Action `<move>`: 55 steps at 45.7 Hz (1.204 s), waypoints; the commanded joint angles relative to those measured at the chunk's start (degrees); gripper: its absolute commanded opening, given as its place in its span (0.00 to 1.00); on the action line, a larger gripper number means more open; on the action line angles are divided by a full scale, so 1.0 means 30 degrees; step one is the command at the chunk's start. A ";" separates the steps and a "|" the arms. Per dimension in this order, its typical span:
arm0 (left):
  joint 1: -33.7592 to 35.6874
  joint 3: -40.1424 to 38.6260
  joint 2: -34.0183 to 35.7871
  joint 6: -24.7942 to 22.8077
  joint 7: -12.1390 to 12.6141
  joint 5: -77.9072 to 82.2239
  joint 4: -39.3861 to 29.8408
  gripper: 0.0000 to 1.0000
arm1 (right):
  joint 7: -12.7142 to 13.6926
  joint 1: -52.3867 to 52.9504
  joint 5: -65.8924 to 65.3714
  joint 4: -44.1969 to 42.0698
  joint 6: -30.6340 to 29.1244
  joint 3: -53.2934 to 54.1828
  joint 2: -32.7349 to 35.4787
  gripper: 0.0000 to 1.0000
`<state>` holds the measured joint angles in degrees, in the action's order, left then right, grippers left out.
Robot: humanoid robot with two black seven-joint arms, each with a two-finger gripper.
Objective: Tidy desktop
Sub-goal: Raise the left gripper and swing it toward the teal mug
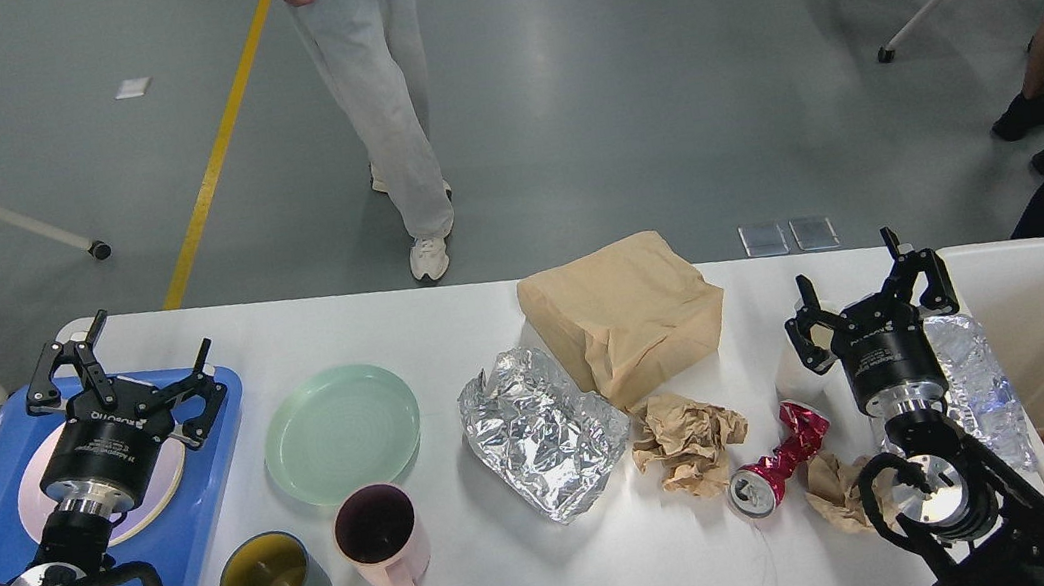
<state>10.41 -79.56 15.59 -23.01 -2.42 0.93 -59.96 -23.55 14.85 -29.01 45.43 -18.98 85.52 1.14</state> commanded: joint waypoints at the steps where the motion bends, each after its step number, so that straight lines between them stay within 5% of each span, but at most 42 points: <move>1: 0.0074 0.0008 0.0137 -0.0153 -0.0041 -0.0016 0.0123 0.97 | 0.0000 0.0000 0.0001 0.0002 0.0000 0.0000 0.0000 1.00; 15: 0.0016 0.0241 0.0459 -0.0358 -0.0627 -0.0016 0.0563 0.97 | 0.0000 0.0000 0.0002 -0.0027 0.0000 0.0000 0.0000 1.00; 20: 0.0249 0.2374 0.1801 -0.0184 -0.0744 -0.0104 0.0533 0.97 | 0.0000 0.0000 0.0002 0.0002 0.0000 0.0000 0.0000 1.00; 28: 0.5016 1.3030 0.7954 0.0081 -0.1975 -0.0397 0.0621 0.97 | 0.0000 0.0000 0.0002 0.0002 0.0000 0.0000 0.0000 1.00; 35: 1.5999 2.8349 1.0303 -0.0183 -0.2004 -0.0310 0.1500 0.97 | 0.0000 0.0000 0.0002 0.0002 0.0000 0.0000 0.0000 1.00; 43: 2.5899 4.1065 0.7706 -0.2260 -0.1977 -0.0339 0.1500 0.97 | 0.0000 0.0000 0.0002 0.0002 0.0000 0.0000 0.0000 1.00; 55: 3.3379 5.0129 0.1225 -0.4017 -0.1887 -0.0338 0.0039 0.97 | 0.0000 0.0000 0.0002 0.0002 0.0000 0.0000 0.0000 1.00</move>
<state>101.72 59.97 27.69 -31.20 -8.06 0.23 -56.55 -23.56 14.86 -29.00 45.46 -18.98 85.51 1.14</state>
